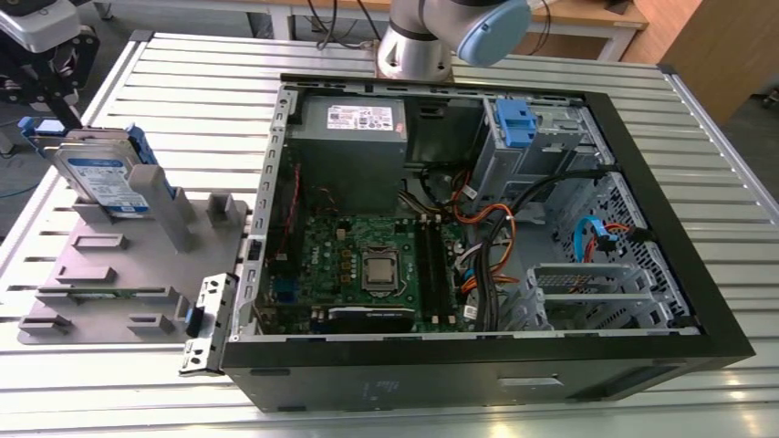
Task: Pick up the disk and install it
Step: 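Pick up the disk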
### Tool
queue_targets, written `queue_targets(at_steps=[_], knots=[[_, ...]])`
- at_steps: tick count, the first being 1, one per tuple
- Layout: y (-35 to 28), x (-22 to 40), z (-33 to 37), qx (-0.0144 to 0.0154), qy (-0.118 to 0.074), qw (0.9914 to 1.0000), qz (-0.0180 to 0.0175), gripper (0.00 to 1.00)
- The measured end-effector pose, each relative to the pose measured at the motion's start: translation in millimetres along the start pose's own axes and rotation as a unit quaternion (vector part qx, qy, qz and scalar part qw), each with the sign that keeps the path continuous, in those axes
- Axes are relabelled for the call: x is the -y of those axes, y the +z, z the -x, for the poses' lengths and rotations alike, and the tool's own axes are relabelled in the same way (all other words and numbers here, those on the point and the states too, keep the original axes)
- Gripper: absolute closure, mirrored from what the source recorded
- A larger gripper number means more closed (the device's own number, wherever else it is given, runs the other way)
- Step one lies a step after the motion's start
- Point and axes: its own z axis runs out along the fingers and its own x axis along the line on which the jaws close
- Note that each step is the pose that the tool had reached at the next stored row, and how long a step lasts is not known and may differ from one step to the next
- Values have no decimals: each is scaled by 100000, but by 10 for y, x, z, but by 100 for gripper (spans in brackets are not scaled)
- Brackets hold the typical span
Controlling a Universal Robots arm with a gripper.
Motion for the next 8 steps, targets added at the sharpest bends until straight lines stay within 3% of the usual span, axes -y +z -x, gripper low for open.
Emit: queue_targets(at_steps=[8], knots=[[0,0,0,-33,-1869,99983,45,89]])
